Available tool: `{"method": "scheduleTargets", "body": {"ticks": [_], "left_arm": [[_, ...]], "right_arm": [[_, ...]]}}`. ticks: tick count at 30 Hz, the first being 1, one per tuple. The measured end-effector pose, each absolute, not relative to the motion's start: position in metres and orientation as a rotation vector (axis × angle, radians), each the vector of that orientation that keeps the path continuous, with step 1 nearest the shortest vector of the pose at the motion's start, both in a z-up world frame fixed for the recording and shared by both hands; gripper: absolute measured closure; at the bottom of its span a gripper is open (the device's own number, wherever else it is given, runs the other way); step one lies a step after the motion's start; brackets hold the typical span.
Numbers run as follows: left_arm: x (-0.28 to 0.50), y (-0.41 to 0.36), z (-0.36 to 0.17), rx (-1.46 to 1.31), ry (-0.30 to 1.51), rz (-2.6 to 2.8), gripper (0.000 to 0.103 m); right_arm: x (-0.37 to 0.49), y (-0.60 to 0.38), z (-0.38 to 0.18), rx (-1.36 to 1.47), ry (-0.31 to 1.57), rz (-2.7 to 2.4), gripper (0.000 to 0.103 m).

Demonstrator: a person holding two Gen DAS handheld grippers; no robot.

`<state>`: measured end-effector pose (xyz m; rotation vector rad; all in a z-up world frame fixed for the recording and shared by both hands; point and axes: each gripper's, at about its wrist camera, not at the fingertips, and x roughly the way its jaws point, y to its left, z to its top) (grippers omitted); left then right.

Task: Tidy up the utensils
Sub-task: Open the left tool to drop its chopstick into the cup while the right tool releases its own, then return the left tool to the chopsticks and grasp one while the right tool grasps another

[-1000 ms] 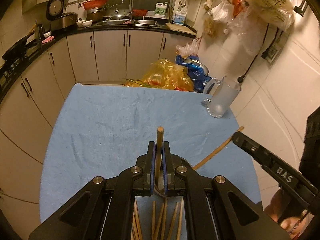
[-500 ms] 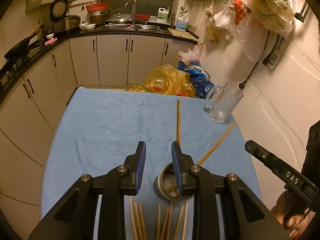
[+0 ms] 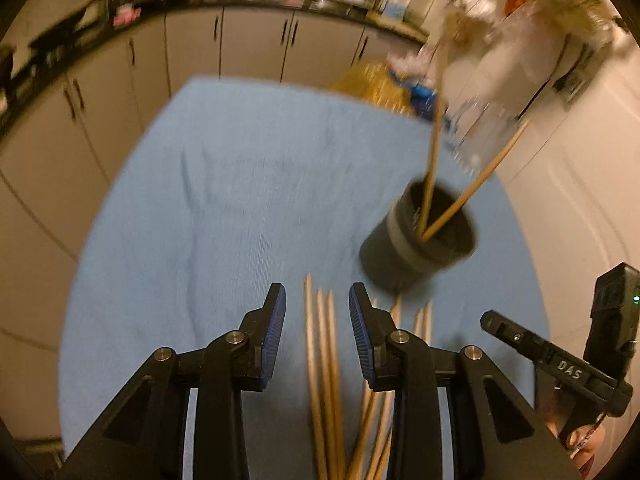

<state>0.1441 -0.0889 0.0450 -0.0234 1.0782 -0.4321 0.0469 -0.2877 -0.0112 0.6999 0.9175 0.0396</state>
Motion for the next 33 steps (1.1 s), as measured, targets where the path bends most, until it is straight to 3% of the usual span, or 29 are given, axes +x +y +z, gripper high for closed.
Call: {"method": "scheduleTargets", "body": {"ticks": [6, 16, 19, 23, 33], "left_arm": [[0.144, -0.084, 0.006, -0.030, 1.179, -0.405, 0.072], [0.150, -0.079, -0.008, -0.035, 1.216, -0.398, 0.072], [0.151, -0.085, -0.012, -0.021, 1.226, -0.404, 0.072], [0.154, -0.096, -0.017, 0.010, 1.231, -0.398, 0.072], [0.161, -0.117, -0.028, 0.124, 1.207, -0.325, 0.073]], "right_arm": [[0.050, -0.276, -0.043, 0.725, 1.014, 0.024, 0.078], [0.067, -0.257, -0.064, 0.593, 1.105, -0.075, 0.079], [0.072, -0.247, -0.060, 0.516, 1.104, -0.093, 0.081], [0.075, -0.238, -0.058, 0.405, 1.105, -0.117, 0.095], [0.056, -0.262, -0.054, 0.416, 1.093, -0.149, 0.095]]}}
